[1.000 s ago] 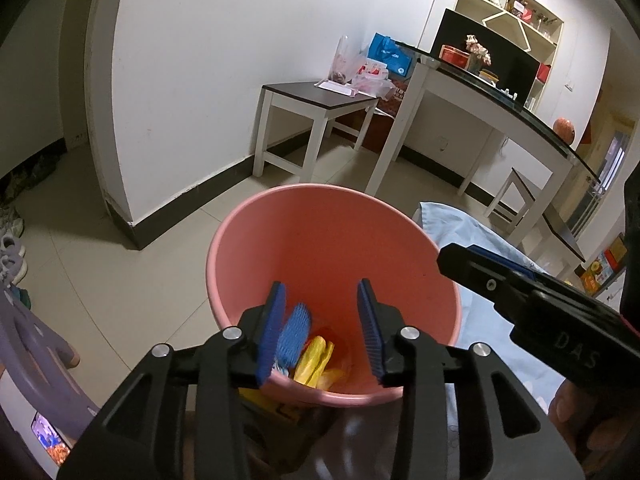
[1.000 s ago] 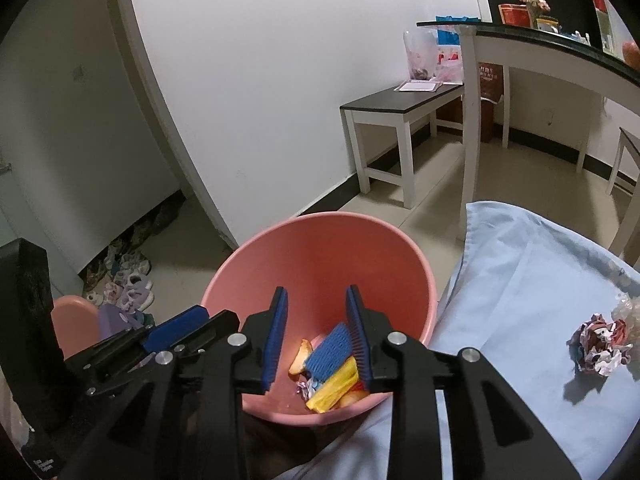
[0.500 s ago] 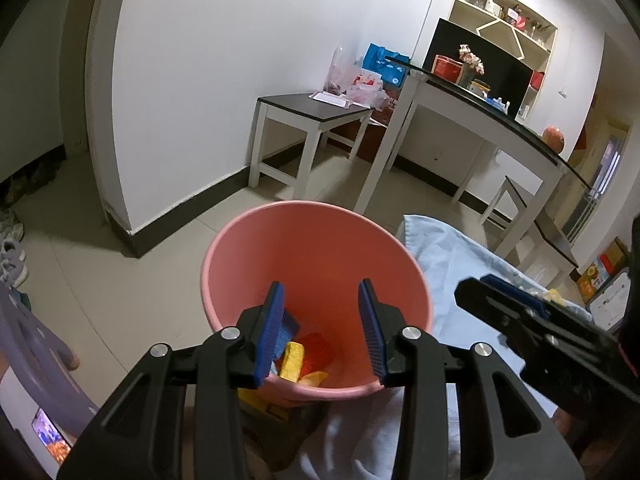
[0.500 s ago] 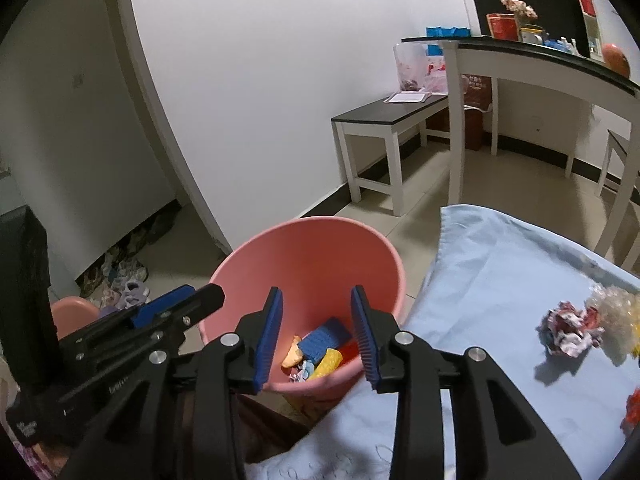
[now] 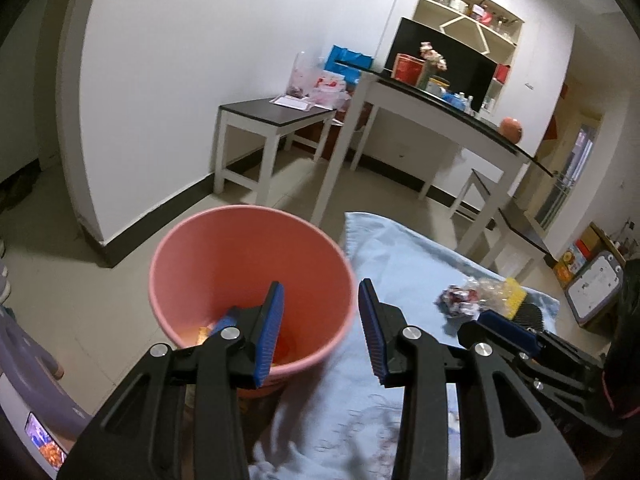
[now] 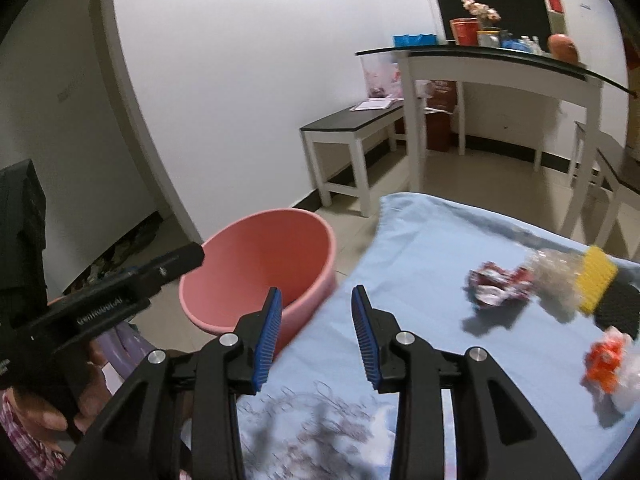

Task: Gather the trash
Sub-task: 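Move both open tools back over the trash on the sheet, then grasp the clear bubble wrap with the left tool while the right tool grasps the white plastic bag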

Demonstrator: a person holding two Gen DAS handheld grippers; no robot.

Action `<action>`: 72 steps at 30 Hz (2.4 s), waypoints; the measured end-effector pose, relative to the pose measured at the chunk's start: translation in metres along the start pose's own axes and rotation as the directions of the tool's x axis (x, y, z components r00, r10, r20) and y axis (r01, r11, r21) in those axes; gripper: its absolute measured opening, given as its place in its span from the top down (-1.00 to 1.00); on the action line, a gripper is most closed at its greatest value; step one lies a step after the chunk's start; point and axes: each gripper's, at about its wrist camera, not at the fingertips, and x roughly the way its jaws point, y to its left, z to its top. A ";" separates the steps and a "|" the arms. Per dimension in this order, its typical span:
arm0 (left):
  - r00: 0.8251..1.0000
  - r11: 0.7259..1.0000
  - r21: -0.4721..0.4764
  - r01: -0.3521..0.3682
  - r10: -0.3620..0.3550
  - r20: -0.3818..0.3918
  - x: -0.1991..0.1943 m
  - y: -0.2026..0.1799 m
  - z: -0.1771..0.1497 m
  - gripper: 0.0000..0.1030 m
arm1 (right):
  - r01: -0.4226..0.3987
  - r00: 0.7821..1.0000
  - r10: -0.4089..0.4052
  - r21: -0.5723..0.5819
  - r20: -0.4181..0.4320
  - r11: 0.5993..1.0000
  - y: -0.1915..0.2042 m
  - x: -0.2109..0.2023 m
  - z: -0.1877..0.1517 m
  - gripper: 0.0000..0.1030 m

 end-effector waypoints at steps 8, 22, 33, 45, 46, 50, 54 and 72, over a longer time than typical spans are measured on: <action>0.998 0.995 0.083 0.060 -0.058 -0.022 -0.002 -0.046 0.001 0.25 | 0.104 0.993 -0.110 0.111 0.045 0.988 -0.056 -0.057 -0.014 0.31; 0.949 0.954 0.114 0.277 -0.254 -0.187 0.054 -0.111 -0.015 0.25 | 0.305 0.940 -0.338 0.332 0.047 0.893 -0.176 -0.131 -0.059 0.24; 0.896 0.867 0.292 0.404 -0.311 -0.317 0.113 -0.185 -0.023 0.25 | 0.367 0.918 -0.395 0.433 -0.027 0.823 -0.235 -0.119 -0.077 0.09; 0.874 0.837 0.319 0.445 -0.327 -0.360 0.187 -0.254 -0.017 0.25 | 0.394 0.914 -0.396 0.425 -0.088 0.815 -0.258 -0.088 -0.079 0.04; 0.882 0.838 0.336 0.430 -0.310 -0.354 0.194 -0.260 -0.019 0.25 | 0.396 0.913 -0.398 0.424 -0.087 0.814 -0.259 -0.088 -0.079 0.01; 0.902 0.847 0.376 0.376 -0.241 -0.358 0.216 -0.272 -0.030 0.25 | 0.398 0.912 -0.401 0.431 -0.088 0.810 -0.264 -0.088 -0.079 -0.01; 0.921 0.850 0.411 0.329 -0.193 -0.338 0.229 -0.270 -0.041 0.25 | 0.395 0.913 -0.397 0.440 -0.092 0.807 -0.268 -0.089 -0.080 -0.08; 0.890 0.831 0.352 0.432 -0.328 -0.317 0.181 -0.241 -0.036 0.66 | 0.443 0.894 -0.426 0.429 -0.140 0.787 -0.279 -0.087 -0.096 0.21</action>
